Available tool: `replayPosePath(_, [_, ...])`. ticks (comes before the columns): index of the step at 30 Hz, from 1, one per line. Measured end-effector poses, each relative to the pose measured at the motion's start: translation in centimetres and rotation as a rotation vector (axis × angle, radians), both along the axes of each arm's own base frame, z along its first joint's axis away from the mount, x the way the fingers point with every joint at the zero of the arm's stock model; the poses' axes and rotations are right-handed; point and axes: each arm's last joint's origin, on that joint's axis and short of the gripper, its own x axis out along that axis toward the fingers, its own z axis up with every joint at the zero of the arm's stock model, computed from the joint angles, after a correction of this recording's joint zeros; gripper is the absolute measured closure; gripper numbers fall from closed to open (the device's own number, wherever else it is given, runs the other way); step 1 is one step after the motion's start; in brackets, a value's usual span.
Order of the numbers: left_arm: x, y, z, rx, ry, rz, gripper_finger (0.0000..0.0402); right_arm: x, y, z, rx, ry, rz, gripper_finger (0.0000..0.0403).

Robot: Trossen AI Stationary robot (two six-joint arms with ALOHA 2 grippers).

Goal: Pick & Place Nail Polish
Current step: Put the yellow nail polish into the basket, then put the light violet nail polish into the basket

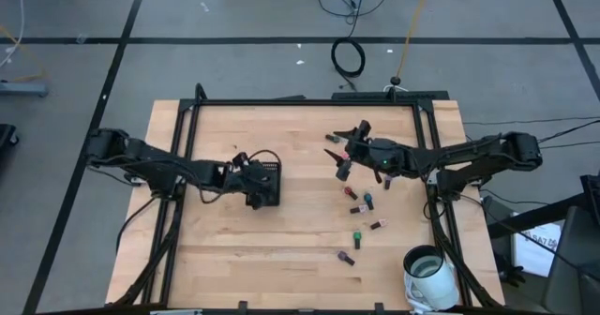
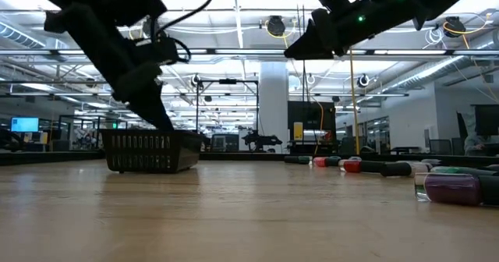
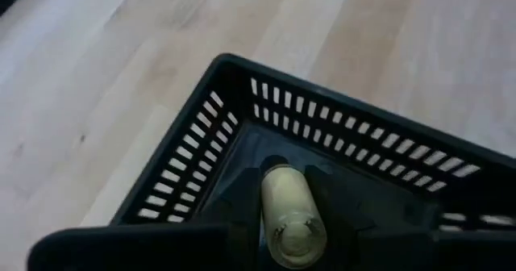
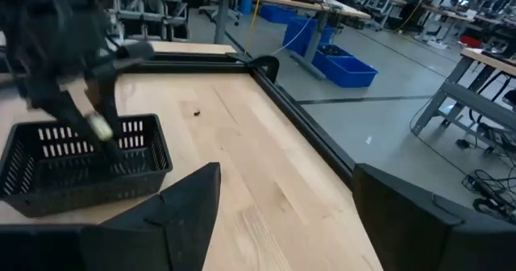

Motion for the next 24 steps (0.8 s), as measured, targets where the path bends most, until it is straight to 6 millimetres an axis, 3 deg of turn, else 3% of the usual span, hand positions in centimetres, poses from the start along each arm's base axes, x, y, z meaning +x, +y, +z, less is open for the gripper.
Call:
replayPosePath(11, [0.6,-0.1,-1.8,-0.030,0.055,0.011,0.0278,-0.1,0.0,-0.5,0.033,-0.002,-0.004,0.0138])
replayPosePath(20, [0.6,0.0,-1.8,-0.012,0.065,0.006,0.0186,-0.2,0.0,-0.8,0.051,0.022,-0.010,0.0138])
replayPosePath(24, [0.8,0.0,-0.5,-0.004,0.032,-0.011,0.0154,-0.9,-0.2,-1.1,0.185,0.094,-0.068,0.0138])
